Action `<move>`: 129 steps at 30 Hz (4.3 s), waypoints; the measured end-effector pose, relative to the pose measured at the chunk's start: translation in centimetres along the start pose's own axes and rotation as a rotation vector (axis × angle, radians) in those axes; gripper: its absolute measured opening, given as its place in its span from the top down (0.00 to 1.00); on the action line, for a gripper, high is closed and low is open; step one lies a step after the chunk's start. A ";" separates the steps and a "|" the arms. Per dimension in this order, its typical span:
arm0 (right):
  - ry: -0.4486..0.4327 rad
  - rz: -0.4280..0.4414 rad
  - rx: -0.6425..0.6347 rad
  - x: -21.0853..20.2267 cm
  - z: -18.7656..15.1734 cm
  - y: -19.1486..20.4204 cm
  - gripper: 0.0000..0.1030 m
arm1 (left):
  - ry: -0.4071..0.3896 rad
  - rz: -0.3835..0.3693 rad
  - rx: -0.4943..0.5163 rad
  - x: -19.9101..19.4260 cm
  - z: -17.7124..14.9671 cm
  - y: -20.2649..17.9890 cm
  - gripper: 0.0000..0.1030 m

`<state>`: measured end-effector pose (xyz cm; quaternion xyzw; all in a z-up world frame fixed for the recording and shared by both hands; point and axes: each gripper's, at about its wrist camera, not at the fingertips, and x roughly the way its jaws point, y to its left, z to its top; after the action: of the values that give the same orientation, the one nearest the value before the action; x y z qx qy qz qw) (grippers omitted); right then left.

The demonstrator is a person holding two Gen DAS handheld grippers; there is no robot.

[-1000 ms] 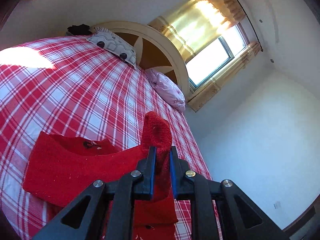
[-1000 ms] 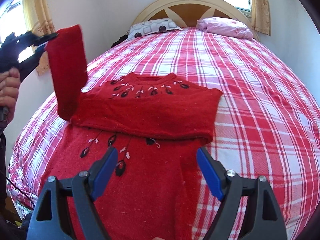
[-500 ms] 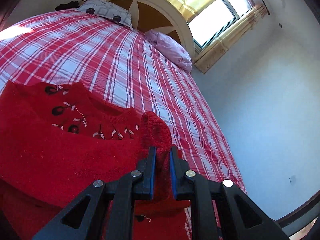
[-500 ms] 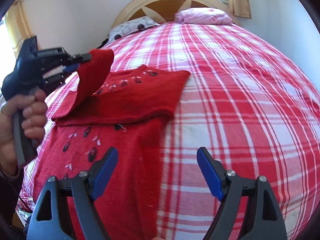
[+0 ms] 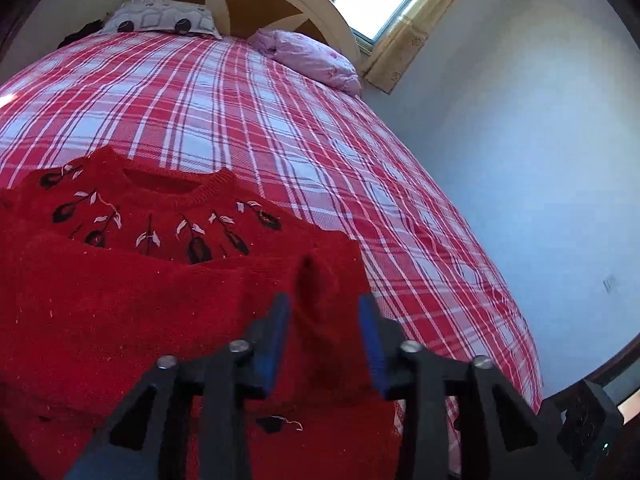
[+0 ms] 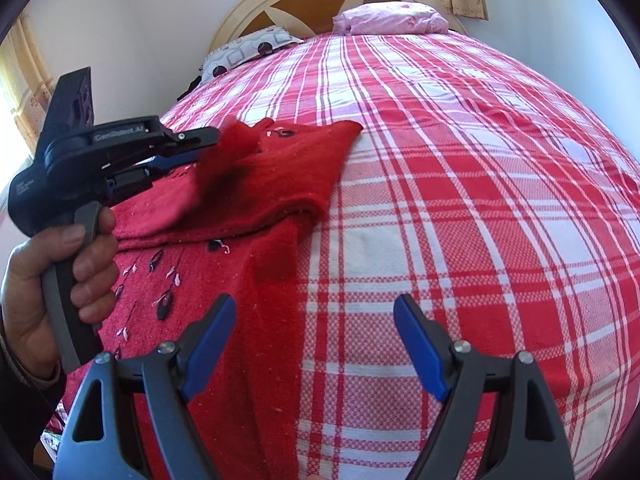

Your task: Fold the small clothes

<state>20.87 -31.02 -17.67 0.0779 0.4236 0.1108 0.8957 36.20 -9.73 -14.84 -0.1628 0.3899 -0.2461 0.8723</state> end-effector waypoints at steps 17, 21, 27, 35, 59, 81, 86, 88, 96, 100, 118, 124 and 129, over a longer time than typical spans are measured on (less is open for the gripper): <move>0.003 0.179 0.068 2.1 5.9 1.1 0.26 | -0.229 0.489 0.155 -12.1 -1.8 10.2 0.26; 0.029 0.197 0.063 4.1 7.8 2.2 0.32 | -0.217 0.519 0.007 -14.4 -3.3 16.1 0.26; 0.108 0.161 0.069 8.2 9.1 3.2 0.41 | -0.156 0.540 -0.074 -14.1 -6.1 20.1 0.26; 0.157 0.176 0.086 9.9 8.8 3.2 0.80 | -0.137 0.496 -0.123 -13.3 -6.6 20.8 0.26; 0.065 0.060 0.113 8.1 8.6 -1.1 0.82 | -0.184 0.502 -0.173 -14.8 -6.8 21.0 0.26; 0.067 0.070 -0.128 9.1 8.3 6.5 0.34 | 0.012 0.568 0.036 -9.8 -5.1 18.8 0.10; 0.103 0.026 -0.144 11.0 7.1 5.5 0.36 | -0.033 0.533 -0.070 -11.6 -5.6 20.7 0.07; 0.108 -0.011 -0.185 10.7 6.9 6.3 0.36 | -0.076 0.509 -0.070 -12.4 -5.4 20.2 0.07; 0.119 0.033 -0.153 9.9 6.9 4.9 0.36 | -0.033 0.586 -0.050 -11.2 -3.9 20.5 0.07; 0.106 0.064 -0.119 9.5 6.8 4.4 0.36 | -0.037 0.534 -0.116 -11.6 -4.8 22.0 0.07; 0.049 -0.004 -0.183 7.4 5.6 4.8 0.34 | -0.013 0.599 -0.022 -11.4 -6.5 19.8 0.07; 0.055 -0.016 -0.200 8.3 5.2 4.4 0.33 | -0.004 0.598 -0.021 -11.6 -6.6 19.9 0.07; 0.035 -0.016 -0.187 6.3 4.7 4.8 0.32 | 0.001 0.601 -0.015 -12.4 -7.6 19.4 0.07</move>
<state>27.77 -24.96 -18.24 -0.0113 0.4277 0.1438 0.8923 29.16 12.44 -21.52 -0.0465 0.4227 0.0257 0.9047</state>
